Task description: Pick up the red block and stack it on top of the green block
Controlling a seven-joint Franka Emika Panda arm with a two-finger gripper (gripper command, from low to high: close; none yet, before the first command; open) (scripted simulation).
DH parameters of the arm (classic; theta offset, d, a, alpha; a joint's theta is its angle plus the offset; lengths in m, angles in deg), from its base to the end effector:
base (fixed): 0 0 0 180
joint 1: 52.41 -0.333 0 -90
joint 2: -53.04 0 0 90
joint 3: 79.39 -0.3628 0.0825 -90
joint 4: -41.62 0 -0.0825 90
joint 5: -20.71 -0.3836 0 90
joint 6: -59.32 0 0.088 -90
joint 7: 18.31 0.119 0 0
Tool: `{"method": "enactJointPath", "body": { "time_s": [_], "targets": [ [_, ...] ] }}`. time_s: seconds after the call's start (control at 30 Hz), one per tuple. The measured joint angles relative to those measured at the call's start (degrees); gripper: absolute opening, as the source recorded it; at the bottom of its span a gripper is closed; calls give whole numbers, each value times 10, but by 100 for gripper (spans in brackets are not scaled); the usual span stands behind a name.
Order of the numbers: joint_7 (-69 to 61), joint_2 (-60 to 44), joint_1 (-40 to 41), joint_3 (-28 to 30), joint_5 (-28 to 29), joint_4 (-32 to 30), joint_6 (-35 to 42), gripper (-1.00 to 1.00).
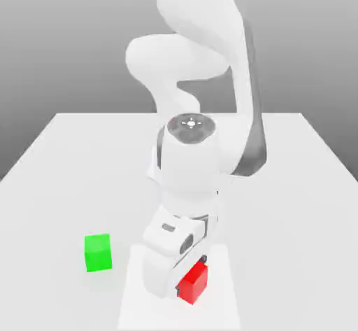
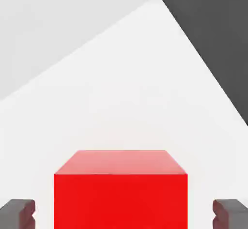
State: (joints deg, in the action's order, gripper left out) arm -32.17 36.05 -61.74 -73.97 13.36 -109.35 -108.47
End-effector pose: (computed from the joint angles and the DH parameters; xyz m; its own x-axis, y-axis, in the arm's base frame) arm 0.4327 0.0193 0.1794 0.9822 0.1877 -0.0001 0.1877 -0.9822 0.0005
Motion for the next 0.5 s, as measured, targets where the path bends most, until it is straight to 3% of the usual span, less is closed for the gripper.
{"method": "enactJointPath", "body": {
  "time_s": [0.17, 0.37, 0.5],
  "targets": [
    [1, 2, 0, 0, 1, 0, 2, -100],
    [42, 111, -13, 26, 50, -18, 93, -100],
    [127, 144, 20, 50, 52, -33, 110, -100]
  ]
}}
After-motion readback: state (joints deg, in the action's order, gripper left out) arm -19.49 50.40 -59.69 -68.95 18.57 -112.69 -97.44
